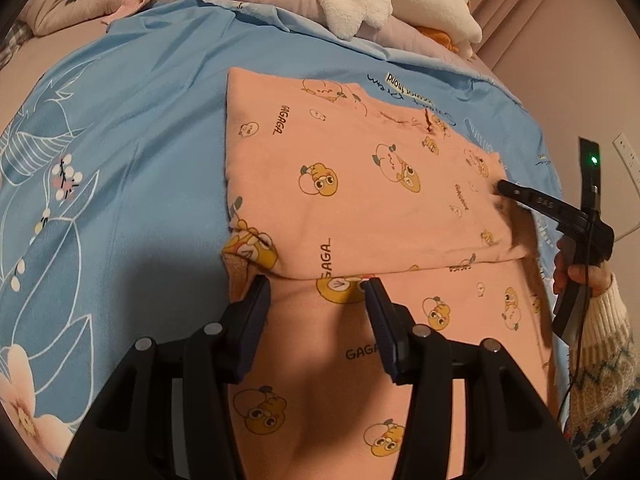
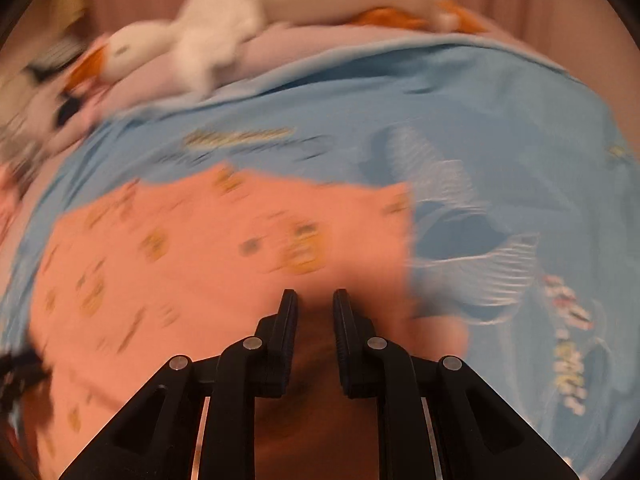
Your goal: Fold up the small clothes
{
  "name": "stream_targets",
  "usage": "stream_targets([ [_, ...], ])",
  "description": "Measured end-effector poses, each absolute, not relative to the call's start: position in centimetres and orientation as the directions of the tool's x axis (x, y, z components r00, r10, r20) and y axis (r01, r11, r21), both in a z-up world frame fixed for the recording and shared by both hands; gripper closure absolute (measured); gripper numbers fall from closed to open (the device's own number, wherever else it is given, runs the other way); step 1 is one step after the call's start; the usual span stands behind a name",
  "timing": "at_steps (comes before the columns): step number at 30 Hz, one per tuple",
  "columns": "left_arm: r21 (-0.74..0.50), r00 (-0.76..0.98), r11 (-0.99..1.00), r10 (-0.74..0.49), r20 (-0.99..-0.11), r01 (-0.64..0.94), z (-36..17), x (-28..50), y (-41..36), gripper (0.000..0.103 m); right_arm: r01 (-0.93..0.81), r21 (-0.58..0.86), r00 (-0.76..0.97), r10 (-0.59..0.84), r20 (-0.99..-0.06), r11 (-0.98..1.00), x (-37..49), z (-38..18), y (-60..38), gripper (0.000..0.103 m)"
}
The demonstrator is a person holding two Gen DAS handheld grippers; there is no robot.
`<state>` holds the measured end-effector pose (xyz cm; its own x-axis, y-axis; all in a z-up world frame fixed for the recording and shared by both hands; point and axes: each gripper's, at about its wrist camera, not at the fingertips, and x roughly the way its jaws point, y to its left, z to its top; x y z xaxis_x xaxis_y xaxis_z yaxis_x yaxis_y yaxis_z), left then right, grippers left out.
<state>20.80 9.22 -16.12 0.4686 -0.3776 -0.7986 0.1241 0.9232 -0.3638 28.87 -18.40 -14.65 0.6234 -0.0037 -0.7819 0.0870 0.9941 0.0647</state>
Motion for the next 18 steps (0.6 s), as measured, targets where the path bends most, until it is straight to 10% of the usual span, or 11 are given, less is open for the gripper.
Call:
stream_targets([
  [5,-0.404,0.528,0.909,-0.395,-0.752,0.105,-14.0,17.7,10.6,0.016,0.021,0.225,0.656,0.156,-0.738,0.974,22.2,-12.0,-21.3,0.064],
  [18,-0.659,0.471,0.752,-0.584,-0.661,0.009,-15.6,8.0,14.4,0.017,0.082,0.514,0.5,0.41,-0.762,0.854,9.7,-16.0,-24.4,0.055],
])
